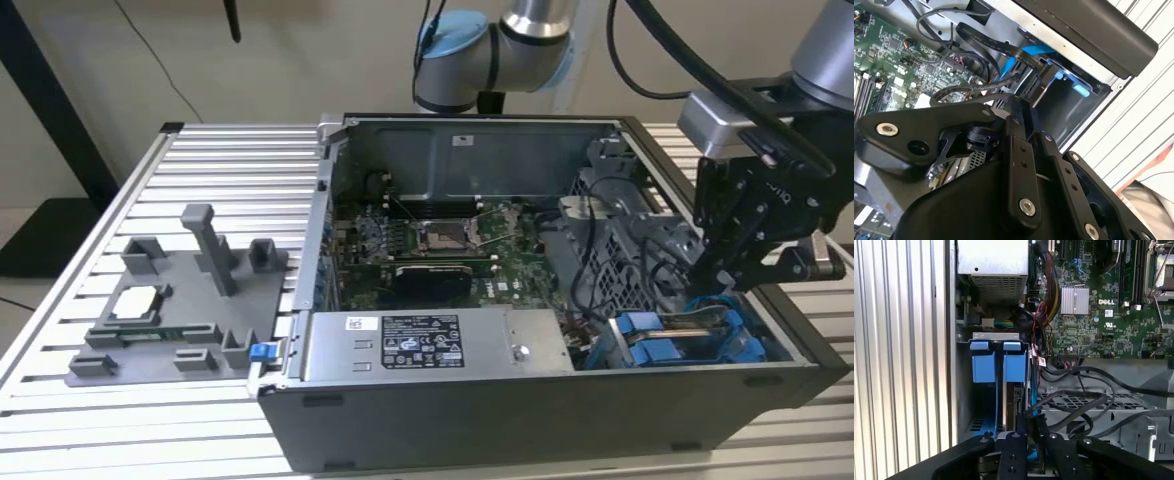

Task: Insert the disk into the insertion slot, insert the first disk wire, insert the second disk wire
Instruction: 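Insert the first disk wire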

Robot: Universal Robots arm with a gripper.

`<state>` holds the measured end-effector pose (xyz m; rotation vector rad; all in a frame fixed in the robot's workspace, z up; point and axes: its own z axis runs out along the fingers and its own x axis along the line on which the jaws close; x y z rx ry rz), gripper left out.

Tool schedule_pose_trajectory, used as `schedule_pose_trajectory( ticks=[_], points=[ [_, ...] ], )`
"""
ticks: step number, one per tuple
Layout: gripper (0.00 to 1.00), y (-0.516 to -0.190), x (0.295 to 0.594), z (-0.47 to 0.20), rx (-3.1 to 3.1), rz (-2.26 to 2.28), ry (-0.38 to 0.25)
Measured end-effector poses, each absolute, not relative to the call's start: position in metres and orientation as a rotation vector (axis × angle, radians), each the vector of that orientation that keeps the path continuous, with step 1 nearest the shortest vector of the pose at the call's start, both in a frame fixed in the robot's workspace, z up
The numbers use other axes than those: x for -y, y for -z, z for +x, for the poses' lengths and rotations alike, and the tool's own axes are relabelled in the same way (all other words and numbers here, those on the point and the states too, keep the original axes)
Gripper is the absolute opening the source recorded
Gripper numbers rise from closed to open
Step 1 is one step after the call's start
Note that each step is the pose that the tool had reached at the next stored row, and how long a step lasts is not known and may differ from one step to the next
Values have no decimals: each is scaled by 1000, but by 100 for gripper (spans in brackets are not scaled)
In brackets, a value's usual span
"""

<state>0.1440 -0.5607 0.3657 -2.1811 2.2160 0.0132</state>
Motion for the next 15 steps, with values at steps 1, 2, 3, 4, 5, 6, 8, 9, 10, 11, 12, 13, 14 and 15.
schedule_pose_trajectory(
  ticks=[1, 2, 3, 4, 5, 6, 8, 9, 10, 11, 12, 13, 14, 15],
  points=[
    [0, -365, 561, 145, -2217, -2182, -15],
    [0, -364, 561, 146, -2218, -2183, -17],
    [0, -363, 561, 147, -2219, -2184, -19],
    [0, -363, 562, 148, -2220, -2184, -21],
    [0, -362, 562, 149, -2221, -2185, -23],
    [0, -361, 562, 150, -2222, -2186, -25],
    [0, -360, 562, 151, -2223, -2188, -29],
    [0, -359, 562, 152, -2224, -2188, -30],
    [0, -359, 563, 153, -2224, -2189, -31],
    [0, -358, 563, 154, -2225, -2189, -32],
    [0, -357, 563, 155, -2226, -2190, -34],
    [0, -357, 563, 155, -2226, -2191, -36],
    [0, -356, 563, 156, -2227, -2191, -37],
    [0, -355, 563, 157, -2228, -2192, -38]
  ],
)
